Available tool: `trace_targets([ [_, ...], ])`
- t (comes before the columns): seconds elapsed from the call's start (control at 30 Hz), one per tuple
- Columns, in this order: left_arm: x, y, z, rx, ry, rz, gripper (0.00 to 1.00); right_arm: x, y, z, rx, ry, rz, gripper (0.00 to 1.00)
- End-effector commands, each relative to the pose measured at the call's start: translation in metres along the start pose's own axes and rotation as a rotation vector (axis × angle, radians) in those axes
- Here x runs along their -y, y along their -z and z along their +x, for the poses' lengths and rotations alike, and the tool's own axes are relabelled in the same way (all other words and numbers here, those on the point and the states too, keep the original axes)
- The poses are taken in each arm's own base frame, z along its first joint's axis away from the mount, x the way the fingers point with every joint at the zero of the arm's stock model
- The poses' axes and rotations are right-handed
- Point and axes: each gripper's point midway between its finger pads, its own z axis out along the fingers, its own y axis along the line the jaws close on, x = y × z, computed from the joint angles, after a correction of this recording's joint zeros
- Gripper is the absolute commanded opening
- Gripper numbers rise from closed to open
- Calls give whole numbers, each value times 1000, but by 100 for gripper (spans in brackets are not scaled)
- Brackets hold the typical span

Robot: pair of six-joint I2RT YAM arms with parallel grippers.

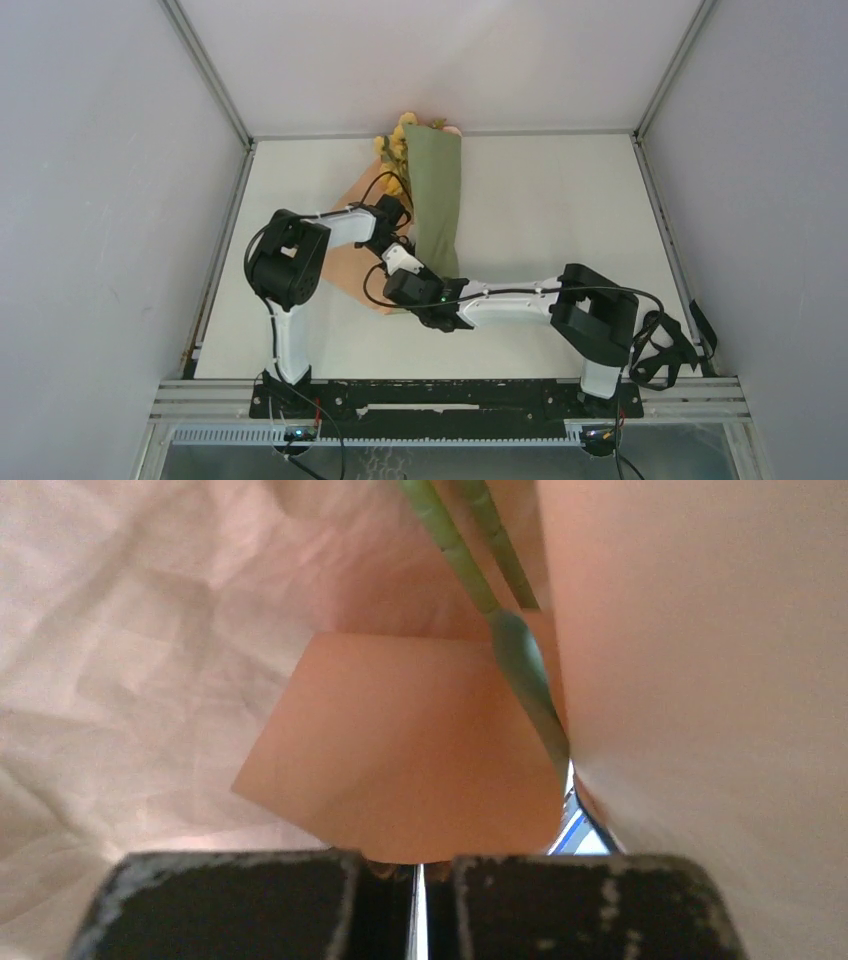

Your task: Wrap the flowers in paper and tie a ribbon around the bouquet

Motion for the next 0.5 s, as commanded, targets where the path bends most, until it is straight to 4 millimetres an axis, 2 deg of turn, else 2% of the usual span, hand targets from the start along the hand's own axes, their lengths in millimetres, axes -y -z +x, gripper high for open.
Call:
trace_targets([
  [0.0, -24, 19, -24, 102, -66, -133, 0, 14, 11, -20, 36, -114, 35, 9],
  [0.1, -26, 21, -25, 114, -83, -152, 0, 33, 19, -15, 45, -250, 28, 41],
  [0.13, -26, 21, -24, 114, -81, -152, 0, 34, 21, -9, 49, -301, -5, 47],
  [0.23, -26, 19, -23, 108, -79, -146, 0, 38, 25, 5, 91, -504, -129, 57],
  [0.27, -27, 19, -22, 105, -78, -145, 0, 40, 23, 20, 91, -578, -163, 61],
  [0.37, -27, 17, -19, 99, -74, -139, 0, 48, 25, 22, 193, -799, -267, 98],
  [0.47, -27, 15, -19, 97, -75, -132, 0, 48, 23, 32, 223, -908, -313, 100],
])
